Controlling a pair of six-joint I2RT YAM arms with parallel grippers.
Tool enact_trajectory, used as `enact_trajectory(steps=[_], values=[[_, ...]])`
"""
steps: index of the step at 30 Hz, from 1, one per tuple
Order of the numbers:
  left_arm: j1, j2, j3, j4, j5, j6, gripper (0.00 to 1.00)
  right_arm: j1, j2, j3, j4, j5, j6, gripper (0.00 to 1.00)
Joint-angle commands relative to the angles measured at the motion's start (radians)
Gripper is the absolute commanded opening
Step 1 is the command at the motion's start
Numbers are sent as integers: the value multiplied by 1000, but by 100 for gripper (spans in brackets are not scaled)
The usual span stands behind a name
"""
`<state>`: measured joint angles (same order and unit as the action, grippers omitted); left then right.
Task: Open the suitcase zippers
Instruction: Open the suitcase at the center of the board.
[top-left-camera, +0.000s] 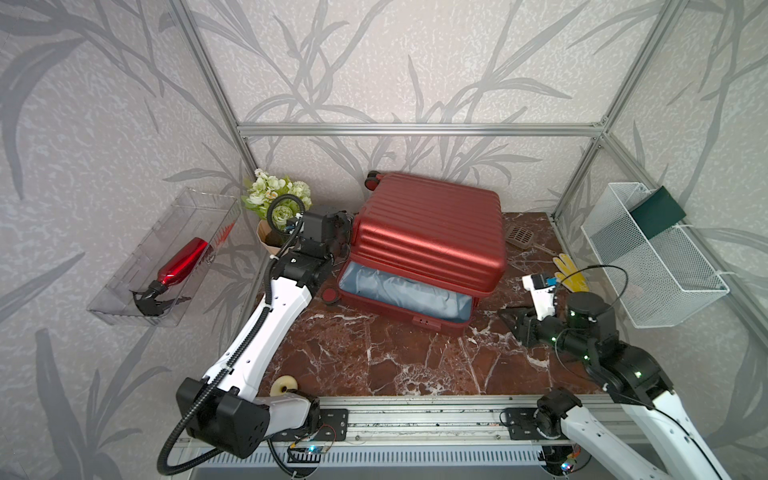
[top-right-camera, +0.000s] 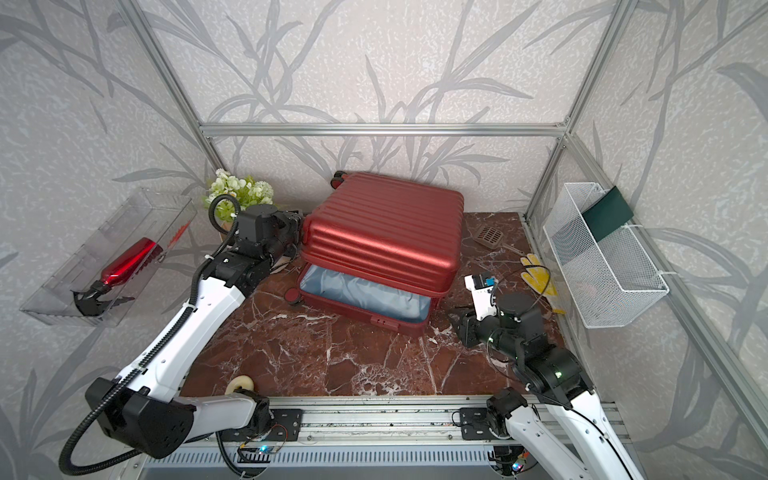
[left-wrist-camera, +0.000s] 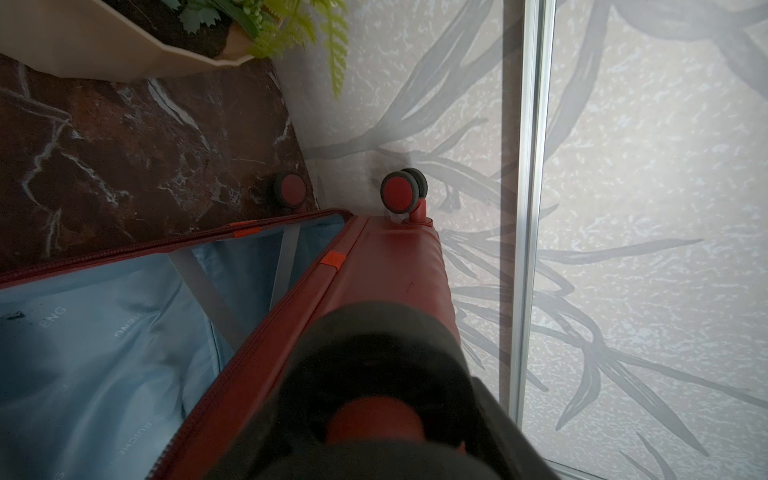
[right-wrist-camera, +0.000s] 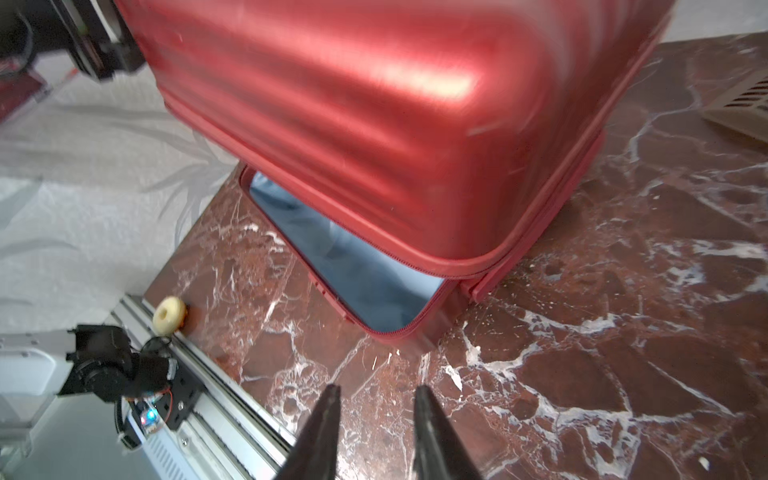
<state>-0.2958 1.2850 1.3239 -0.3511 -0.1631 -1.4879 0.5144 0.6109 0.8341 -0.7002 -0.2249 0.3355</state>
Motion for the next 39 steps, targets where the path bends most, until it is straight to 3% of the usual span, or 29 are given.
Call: enact_trajectory(steps=[1, 2, 7, 12, 16, 18, 23, 26, 29, 34, 36, 39], values=[[6, -33, 76, 218, -55, 32, 18, 156, 29, -66, 176, 124, 58, 14], [6, -35, 76, 216, -57, 34, 18, 234, 39, -83, 216, 210, 57, 8], [7, -45, 83, 209, -66, 47, 16, 589, 171, -165, 535, 617, -129, 2], [7, -52, 111, 185, -66, 62, 16, 725, 471, -149, 902, 884, -518, 6], [7, -51, 143, 154, -53, 69, 15, 727, 710, -113, 1095, 926, -872, 3], [8, -51, 156, 134, -53, 76, 14, 705, 803, -68, 1057, 909, -1010, 0], [7, -62, 151, 124, -44, 80, 13, 635, 991, 44, 1159, 1077, -1323, 0], [7, -77, 137, 114, -42, 80, 12, 625, 1040, 87, 1330, 1153, -1524, 0], [4, -98, 120, 106, -36, 91, 12, 613, 1039, 161, 1334, 1161, -1593, 0], [3, -135, 76, 96, -34, 92, 19, 516, 1010, 285, 1202, 1134, -1547, 0], [2, -146, 66, 93, -33, 103, 29, 466, 1009, 318, 1194, 1095, -1562, 0], [2, -161, 63, 81, -42, 140, 59, 433, 1014, 369, 1206, 1070, -1608, 0]])
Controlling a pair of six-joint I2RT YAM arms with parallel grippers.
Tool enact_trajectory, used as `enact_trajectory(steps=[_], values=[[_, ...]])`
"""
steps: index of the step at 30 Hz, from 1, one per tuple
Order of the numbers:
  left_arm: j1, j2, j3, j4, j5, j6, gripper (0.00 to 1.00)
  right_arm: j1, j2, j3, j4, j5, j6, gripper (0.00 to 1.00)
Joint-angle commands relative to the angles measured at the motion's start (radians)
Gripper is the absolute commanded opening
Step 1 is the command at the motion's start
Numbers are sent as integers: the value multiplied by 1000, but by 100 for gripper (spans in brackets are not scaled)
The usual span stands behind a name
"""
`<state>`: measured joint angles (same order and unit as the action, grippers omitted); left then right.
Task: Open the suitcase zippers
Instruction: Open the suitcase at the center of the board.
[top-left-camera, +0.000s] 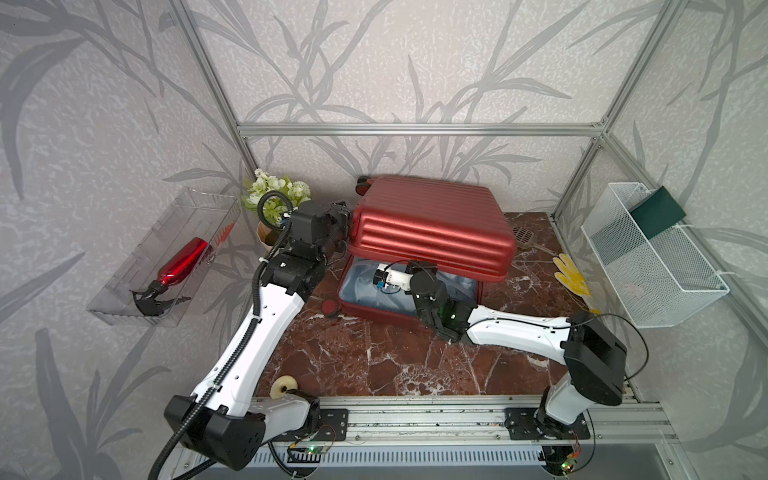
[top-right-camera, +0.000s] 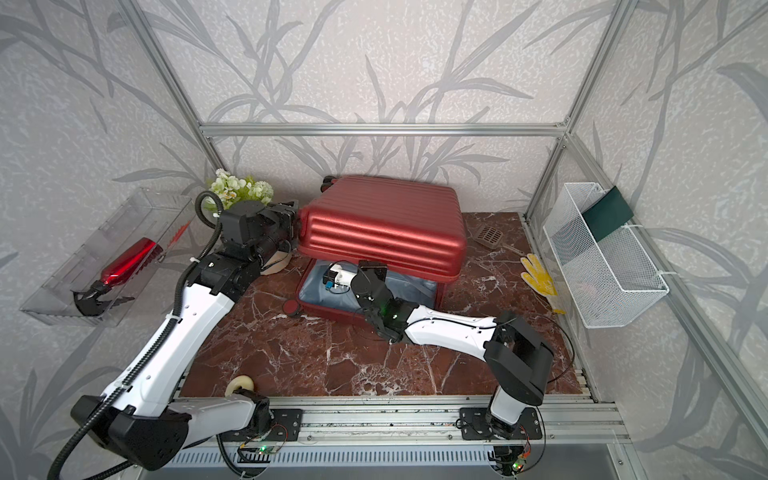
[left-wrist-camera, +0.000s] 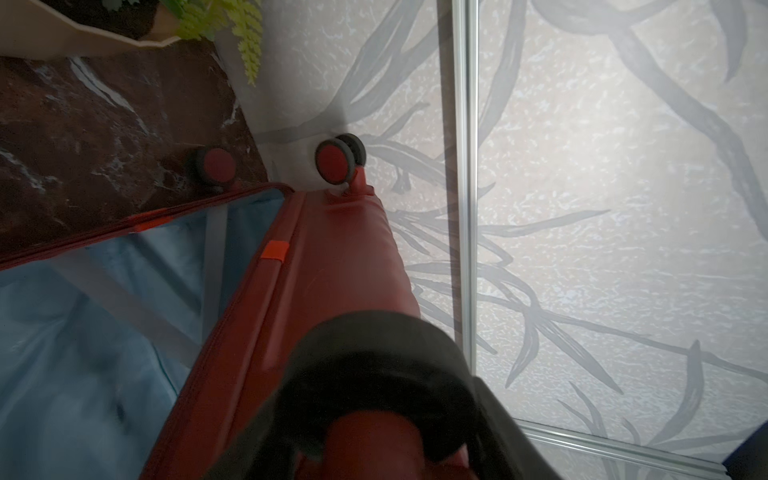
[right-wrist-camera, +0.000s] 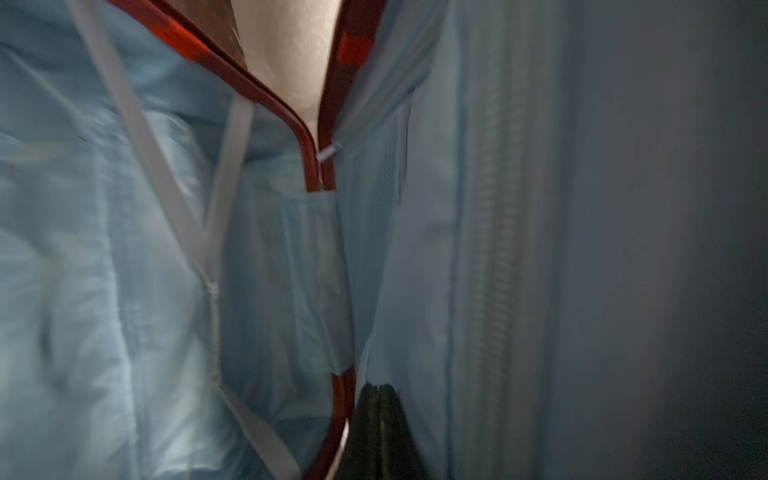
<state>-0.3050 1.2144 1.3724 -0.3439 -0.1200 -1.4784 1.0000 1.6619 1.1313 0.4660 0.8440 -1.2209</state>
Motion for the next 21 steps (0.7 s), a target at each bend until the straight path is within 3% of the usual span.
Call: enact_trajectory(steps=[1, 5, 12, 16, 21], values=[[11, -93, 23, 68, -92, 158, 66, -66, -39, 94, 30, -11, -49, 0], [11, -104, 75, 28, -128, 299, 99, -153, -26, 245, -154, -89, 85, 0], [4, -121, 180, -114, -276, 612, 99, -269, 179, 631, -442, -247, 308, 0], [-2, -118, 188, -184, -243, 671, 99, -333, 370, 940, -578, -323, 400, 0], [-3, -133, 119, -223, -161, 714, 99, -436, 498, 1192, -720, -453, 689, 3]])
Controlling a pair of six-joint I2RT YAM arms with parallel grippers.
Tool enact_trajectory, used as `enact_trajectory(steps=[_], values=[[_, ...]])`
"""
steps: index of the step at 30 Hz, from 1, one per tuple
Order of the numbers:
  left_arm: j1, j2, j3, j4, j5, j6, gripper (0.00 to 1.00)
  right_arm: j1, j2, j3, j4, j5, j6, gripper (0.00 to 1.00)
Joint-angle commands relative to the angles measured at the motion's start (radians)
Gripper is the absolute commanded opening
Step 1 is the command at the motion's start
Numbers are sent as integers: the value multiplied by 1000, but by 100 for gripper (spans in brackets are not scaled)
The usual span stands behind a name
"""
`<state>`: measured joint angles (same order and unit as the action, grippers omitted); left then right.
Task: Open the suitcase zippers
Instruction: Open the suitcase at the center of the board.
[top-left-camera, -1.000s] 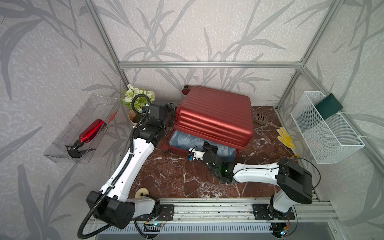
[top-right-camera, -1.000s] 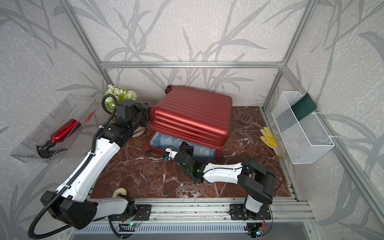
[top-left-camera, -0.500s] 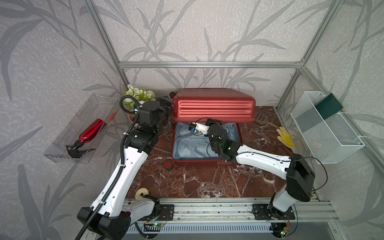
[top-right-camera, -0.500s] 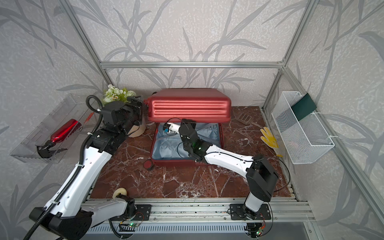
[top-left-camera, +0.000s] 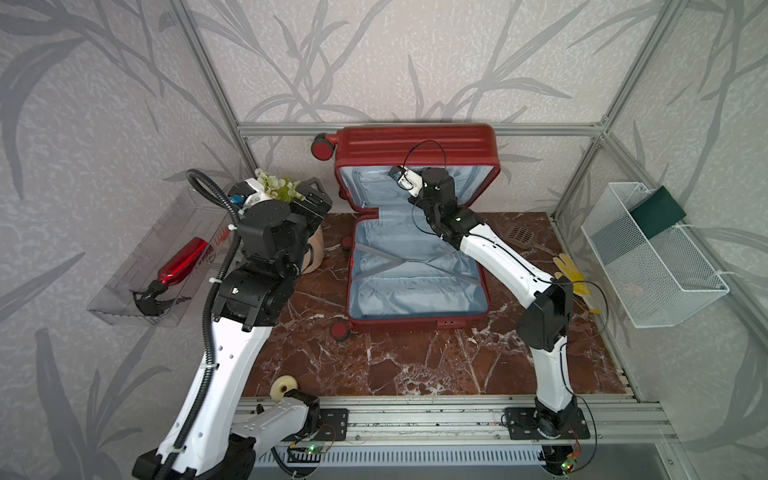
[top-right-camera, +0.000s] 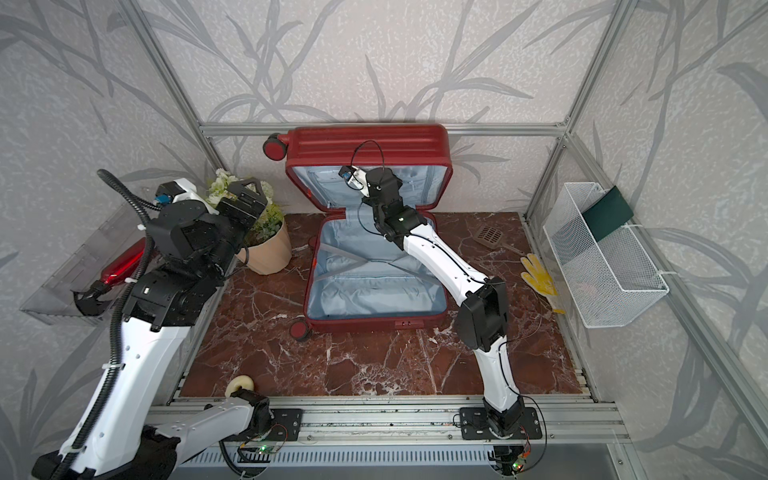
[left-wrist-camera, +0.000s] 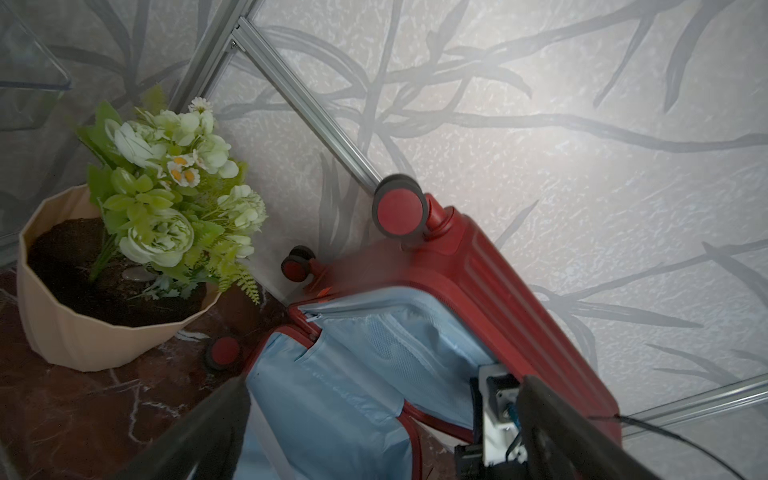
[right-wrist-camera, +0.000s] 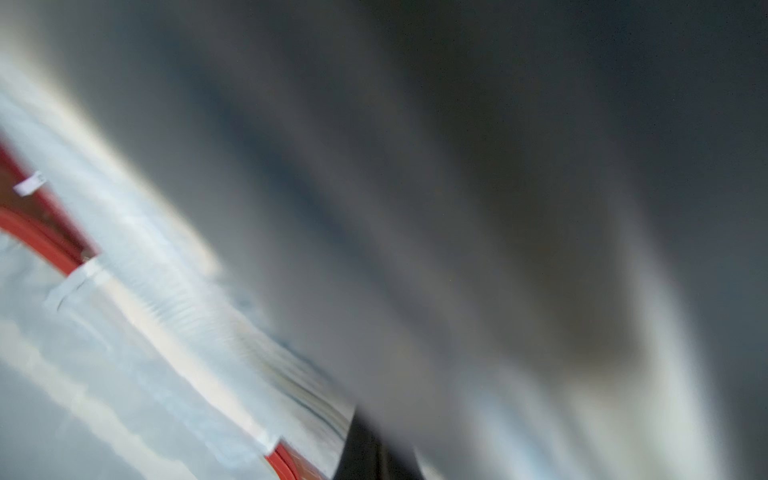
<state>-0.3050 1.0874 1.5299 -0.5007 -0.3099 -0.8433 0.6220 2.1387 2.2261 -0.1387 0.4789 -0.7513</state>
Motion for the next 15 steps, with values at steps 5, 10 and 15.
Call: enact_trajectory(steps=[5, 10, 15], values=[[-3, -20, -127, -68, 55, 154, 99, -81, 26, 104, -124, -209, 296, 12], [-2, 3, -142, -86, 89, 180, 99, -119, 56, 176, -122, -256, 388, 21], [0, -3, -157, -94, 117, 212, 99, -187, 145, 285, -123, -322, 538, 30]])
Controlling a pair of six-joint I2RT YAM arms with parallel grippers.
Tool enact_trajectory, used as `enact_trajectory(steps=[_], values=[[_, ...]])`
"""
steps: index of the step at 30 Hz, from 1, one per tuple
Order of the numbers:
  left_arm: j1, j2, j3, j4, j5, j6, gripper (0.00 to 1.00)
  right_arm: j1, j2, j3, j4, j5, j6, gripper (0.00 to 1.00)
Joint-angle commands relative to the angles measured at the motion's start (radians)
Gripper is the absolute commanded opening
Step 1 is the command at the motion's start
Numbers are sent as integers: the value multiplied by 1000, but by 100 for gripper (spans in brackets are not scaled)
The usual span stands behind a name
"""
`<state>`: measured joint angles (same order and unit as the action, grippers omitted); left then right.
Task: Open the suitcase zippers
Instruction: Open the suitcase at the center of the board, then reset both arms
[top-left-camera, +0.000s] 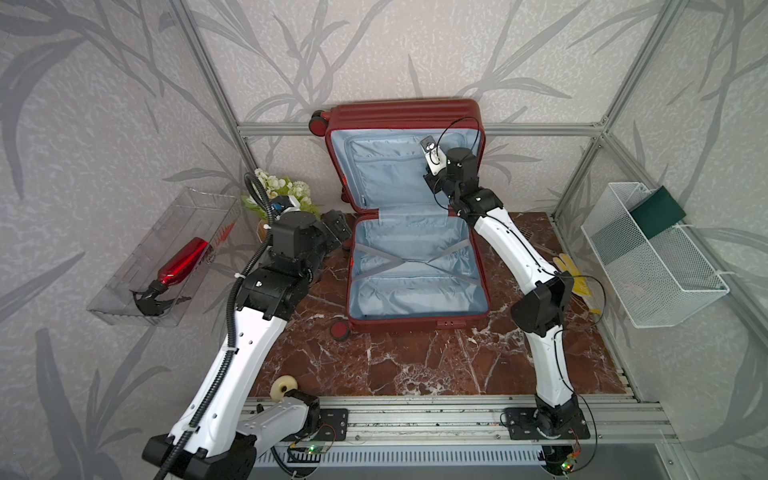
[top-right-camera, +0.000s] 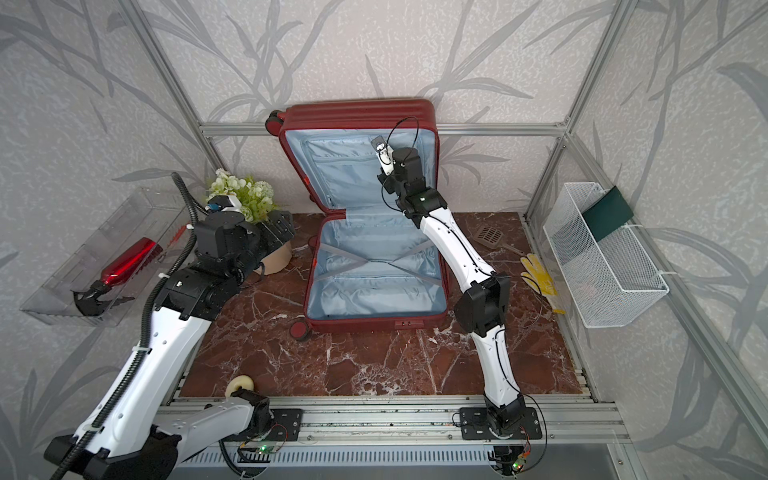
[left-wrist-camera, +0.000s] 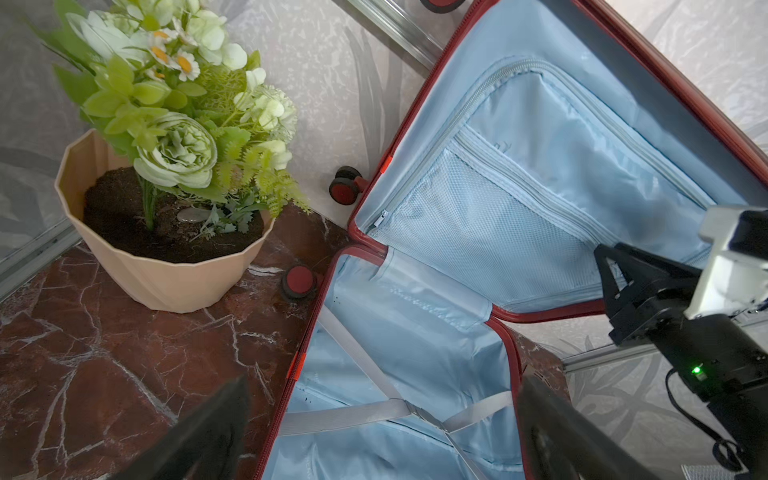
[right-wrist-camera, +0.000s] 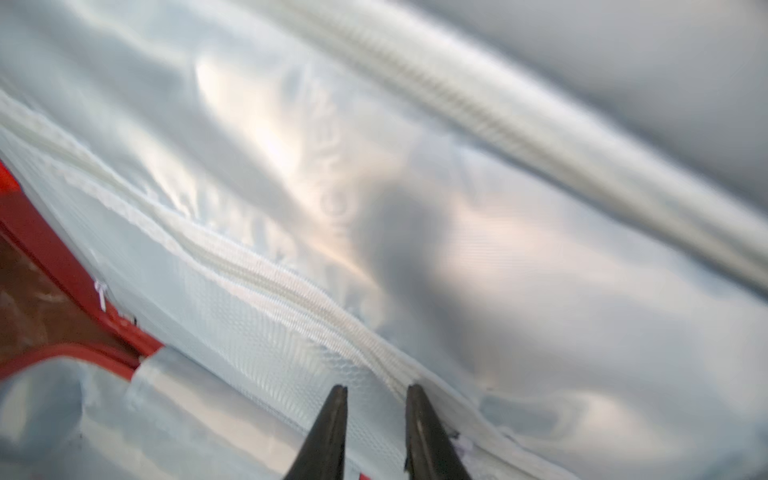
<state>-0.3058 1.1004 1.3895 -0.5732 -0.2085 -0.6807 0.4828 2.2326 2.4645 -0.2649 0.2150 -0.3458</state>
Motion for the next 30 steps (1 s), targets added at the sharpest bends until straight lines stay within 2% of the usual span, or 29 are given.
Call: enact_trajectory(steps=[1, 5, 7, 9, 10, 11, 13, 17, 19, 20, 22, 24, 26, 30], values=[[0, -20, -25, -22, 15, 56, 99, -63, 70, 63, 3, -73, 168, 31], [2, -43, -50, -10, 22, 124, 99, -76, 80, 87, -6, -160, 211, 32], [2, -58, -60, 1, 24, 171, 99, -55, 32, 59, -29, -185, 195, 33], [3, -73, -75, 24, 33, 235, 99, -24, -49, -20, -43, -157, 172, 35], [3, -80, -81, 32, 31, 269, 99, -5, -112, -98, -32, -158, 154, 54], [4, -82, -83, 32, 22, 299, 99, 13, -187, -188, -9, -154, 141, 99], [5, -83, -95, 28, -14, 350, 99, 46, -344, -403, 66, -135, 147, 99], [19, -106, -203, 84, -157, 436, 99, 48, -723, -961, 411, -106, 205, 99], [60, -113, -285, 132, -162, 477, 99, 18, -892, -1247, 613, -85, 206, 99], [92, -112, -339, 170, -123, 507, 99, -4, -980, -1368, 641, -86, 192, 99], [154, -101, -432, 236, -30, 547, 99, -17, -1090, -1489, 575, 56, 159, 99], [192, -80, -551, 347, 0, 569, 99, -75, -1190, -1630, 531, 10, 89, 99], [239, -62, -644, 428, 12, 555, 99, -164, -1264, -1745, 514, -5, 146, 99], [299, -46, -815, 602, 65, 576, 99, -376, -1341, -1926, 492, -144, 265, 99]])
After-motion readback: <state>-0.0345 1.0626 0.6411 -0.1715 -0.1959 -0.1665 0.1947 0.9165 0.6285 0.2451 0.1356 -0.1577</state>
